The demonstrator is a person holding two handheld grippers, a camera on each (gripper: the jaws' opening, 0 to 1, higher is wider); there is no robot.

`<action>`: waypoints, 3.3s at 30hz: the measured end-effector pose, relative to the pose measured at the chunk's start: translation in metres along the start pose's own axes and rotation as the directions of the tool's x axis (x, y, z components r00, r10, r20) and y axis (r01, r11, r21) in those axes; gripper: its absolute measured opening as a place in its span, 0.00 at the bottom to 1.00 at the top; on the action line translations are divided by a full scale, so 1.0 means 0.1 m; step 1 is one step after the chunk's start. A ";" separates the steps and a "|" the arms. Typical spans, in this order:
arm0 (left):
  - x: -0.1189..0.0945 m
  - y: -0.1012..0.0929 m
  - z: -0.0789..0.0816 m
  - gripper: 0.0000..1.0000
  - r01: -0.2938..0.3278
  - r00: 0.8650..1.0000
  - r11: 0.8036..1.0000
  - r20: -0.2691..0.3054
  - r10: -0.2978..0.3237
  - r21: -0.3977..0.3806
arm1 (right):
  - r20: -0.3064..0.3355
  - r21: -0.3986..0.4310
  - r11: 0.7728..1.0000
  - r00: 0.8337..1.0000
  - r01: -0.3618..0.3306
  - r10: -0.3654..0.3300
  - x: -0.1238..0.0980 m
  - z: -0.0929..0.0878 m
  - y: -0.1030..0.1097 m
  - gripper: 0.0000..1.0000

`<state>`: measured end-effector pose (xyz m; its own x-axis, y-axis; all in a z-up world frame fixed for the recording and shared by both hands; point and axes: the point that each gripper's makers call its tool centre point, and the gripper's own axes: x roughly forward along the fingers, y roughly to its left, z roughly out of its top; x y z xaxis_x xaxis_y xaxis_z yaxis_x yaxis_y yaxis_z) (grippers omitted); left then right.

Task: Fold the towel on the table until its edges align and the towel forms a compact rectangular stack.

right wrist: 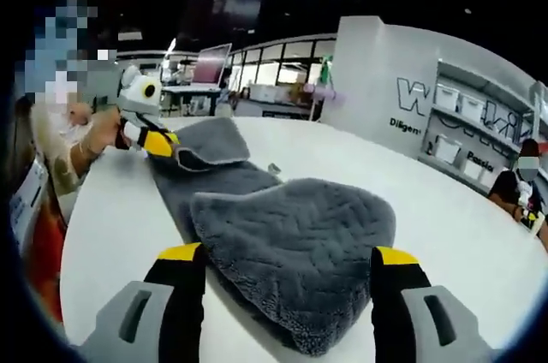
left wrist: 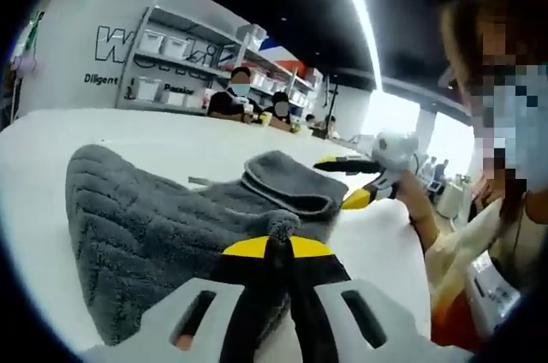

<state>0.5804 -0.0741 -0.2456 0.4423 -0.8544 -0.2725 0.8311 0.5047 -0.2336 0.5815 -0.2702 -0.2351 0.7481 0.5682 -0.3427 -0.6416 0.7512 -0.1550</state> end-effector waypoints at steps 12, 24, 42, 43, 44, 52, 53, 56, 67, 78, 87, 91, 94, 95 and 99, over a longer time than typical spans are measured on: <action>-0.05 -0.06 -0.11 0.27 0.008 0.995 0.994 -0.100 0.003 0.106 | 0.029 0.034 0.999 0.999 0.016 -0.017 -0.03 0.03 -0.04 0.80; -0.18 -0.05 -0.01 0.04 0.001 0.996 0.991 -0.090 0.011 0.131 | 0.049 0.040 0.999 0.998 0.025 -0.027 -0.06 0.07 -0.07 0.79; -0.54 0.37 0.61 0.40 -0.015 0.996 0.988 0.085 0.002 0.152 | 0.055 0.047 0.998 0.998 0.029 -0.032 -0.06 0.08 -0.06 0.79; -0.55 0.45 0.64 0.40 -0.005 0.996 0.990 0.094 -0.008 0.140 | 0.055 0.046 0.999 0.998 0.028 -0.031 -0.06 0.08 -0.06 0.79; -0.55 0.47 0.66 0.40 0.033 0.994 0.994 0.096 -0.043 0.106 | 0.055 0.046 0.999 0.998 0.028 -0.030 -0.06 0.08 -0.06 0.79; -0.37 0.88 0.46 0.42 0.032 0.999 0.978 -0.005 -0.031 0.208 | 0.048 0.052 0.998 0.998 0.036 -0.038 -0.04 0.06 -0.08 0.79; -0.37 0.91 0.48 0.43 0.032 0.999 0.978 0.006 -0.034 0.207 | 0.044 0.053 0.998 0.998 0.037 -0.039 -0.04 0.05 -0.08 0.78; -0.31 0.98 0.43 0.44 0.080 0.997 0.982 0.004 -0.082 0.171 | 0.038 0.054 0.998 0.999 0.037 -0.039 -0.03 0.04 -0.09 0.78; -0.29 0.83 0.01 0.85 0.198 0.972 0.951 -0.172 -0.160 0.237 | 0.029 0.063 0.997 0.999 0.032 -0.034 -0.02 0.01 -0.10 0.78; -0.30 0.83 -0.05 0.86 0.179 0.974 0.938 -0.190 -0.126 0.296 | 0.016 0.162 0.986 0.999 0.040 -0.043 -0.01 -0.08 -0.20 0.79; -0.34 0.68 -0.11 0.90 0.199 0.969 0.929 -0.207 -0.138 0.313 | 0.127 0.324 0.942 0.991 -0.085 0.046 -0.05 0.01 -0.16 0.84; -0.35 0.65 -0.12 0.91 0.205 0.967 0.925 -0.211 -0.142 0.320 | 0.185 0.370 0.924 0.982 -0.095 0.027 -0.11 0.09 -0.22 0.82; -0.36 0.61 -0.12 0.91 0.206 0.966 0.922 -0.216 -0.140 0.328 | 0.075 0.413 0.910 0.994 0.037 -0.075 -0.10 -0.16 -0.46 0.79; -0.37 0.58 -0.12 0.91 0.208 0.965 0.919 -0.223 -0.137 0.336 | 0.037 0.422 0.904 0.995 0.064 -0.088 -0.09 -0.25 -0.50 0.79; -0.42 0.55 -0.07 0.95 0.202 0.968 0.908 -0.218 -0.126 0.368 | 0.026 0.495 0.867 0.996 0.063 -0.087 -0.04 -0.35 -0.52 0.85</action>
<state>0.6049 -0.0095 -0.2529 0.2494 -0.8637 -0.4379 0.9676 0.2406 0.0767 0.6062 -0.3227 -0.2580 0.8054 0.5091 -0.3037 -0.4250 0.8530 0.3028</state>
